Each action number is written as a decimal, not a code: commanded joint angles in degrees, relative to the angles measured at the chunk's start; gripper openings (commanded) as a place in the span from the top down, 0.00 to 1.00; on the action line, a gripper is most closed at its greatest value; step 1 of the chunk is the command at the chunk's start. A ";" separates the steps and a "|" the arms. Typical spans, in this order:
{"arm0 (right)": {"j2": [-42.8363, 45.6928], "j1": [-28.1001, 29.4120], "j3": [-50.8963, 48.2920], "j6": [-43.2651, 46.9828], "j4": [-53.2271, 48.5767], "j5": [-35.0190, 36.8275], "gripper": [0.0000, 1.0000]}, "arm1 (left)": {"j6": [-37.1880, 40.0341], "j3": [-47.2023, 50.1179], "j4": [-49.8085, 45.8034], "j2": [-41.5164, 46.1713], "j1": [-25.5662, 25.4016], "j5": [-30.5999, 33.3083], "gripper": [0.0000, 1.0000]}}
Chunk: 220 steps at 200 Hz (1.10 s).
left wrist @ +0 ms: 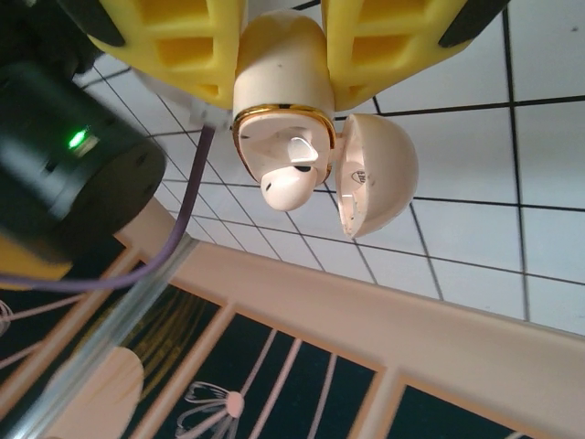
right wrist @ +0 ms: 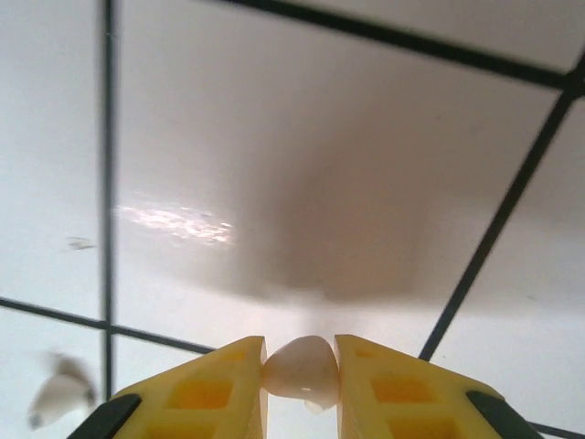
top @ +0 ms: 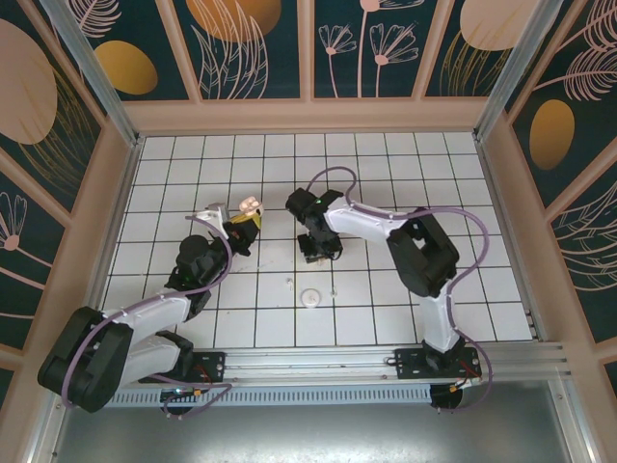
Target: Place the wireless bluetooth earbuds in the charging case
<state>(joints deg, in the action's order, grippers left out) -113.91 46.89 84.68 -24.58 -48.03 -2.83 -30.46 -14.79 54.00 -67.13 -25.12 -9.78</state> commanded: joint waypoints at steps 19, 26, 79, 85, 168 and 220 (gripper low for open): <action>16.23 -0.75 -3.75 1.23 13.67 5.27 0.77 | 5.79 -4.09 7.42 -3.19 0.16 -14.09 0.87; 18.36 -0.82 -4.27 3.05 15.48 5.39 0.77 | 6.57 -4.96 8.39 -4.09 0.16 -16.83 0.87; 28.58 -0.84 -4.00 14.63 23.29 -1.01 0.77 | 13.69 -12.89 6.08 -9.19 -0.54 -27.41 0.87; 29.39 -0.84 -4.13 15.17 24.02 -1.70 0.78 | 14.46 -13.76 5.30 -9.60 -0.54 -28.06 0.87; 32.58 1.88 -5.42 19.37 31.60 -2.99 0.77 | 16.43 -17.91 4.39 -12.37 -2.37 -30.96 0.88; 31.52 2.03 -5.75 19.67 31.15 -3.91 0.78 | 15.38 -18.35 4.93 -12.06 -2.56 -30.56 0.87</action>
<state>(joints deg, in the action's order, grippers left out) -82.17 48.49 79.72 -6.02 -19.00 -5.78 -15.42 -31.31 57.89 -79.29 -27.35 -39.20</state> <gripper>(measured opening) 0.228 0.165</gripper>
